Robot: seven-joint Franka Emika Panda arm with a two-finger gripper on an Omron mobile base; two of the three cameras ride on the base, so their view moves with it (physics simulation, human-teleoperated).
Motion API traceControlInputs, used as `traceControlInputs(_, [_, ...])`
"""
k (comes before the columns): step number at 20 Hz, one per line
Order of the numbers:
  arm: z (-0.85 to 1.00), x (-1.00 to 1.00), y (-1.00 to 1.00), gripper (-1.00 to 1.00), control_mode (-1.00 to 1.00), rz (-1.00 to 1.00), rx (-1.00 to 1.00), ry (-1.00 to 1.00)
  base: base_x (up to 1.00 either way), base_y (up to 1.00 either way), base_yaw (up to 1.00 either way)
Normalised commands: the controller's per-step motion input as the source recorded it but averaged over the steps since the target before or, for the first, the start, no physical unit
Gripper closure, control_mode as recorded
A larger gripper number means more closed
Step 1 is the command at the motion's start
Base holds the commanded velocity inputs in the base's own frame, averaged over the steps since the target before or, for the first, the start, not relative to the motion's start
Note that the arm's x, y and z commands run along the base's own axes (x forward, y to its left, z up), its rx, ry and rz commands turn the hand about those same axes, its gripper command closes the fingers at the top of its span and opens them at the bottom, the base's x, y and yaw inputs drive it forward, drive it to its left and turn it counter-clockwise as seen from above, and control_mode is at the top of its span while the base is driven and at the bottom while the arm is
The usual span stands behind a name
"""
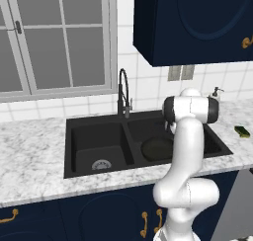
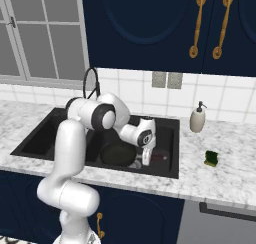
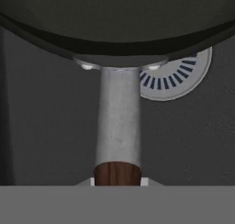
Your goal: Pick the pan and sponge and place them into the sink. Then turn on the water.
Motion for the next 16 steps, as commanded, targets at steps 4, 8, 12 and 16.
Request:
traceControlInputs(4, [-0.36,0.38,-0.06,1.00,-1.00,0.00,0.00,0.00,0.00,0.00,0.00])
traceControlInputs(8, [-0.35,0.36,-0.04,1.00,-1.00,0.00,0.00,0.00,0.00,0.00,0.00])
traceControlInputs(12, [-0.34,0.36,-0.03,1.00,-1.00,0.00,0.00,0.00,0.00,0.00,0.00])
traceControlInputs(16, [-0.34,0.34,-0.02,1.00,-1.00,0.00,0.00,0.00,0.00,0.00,0.00])
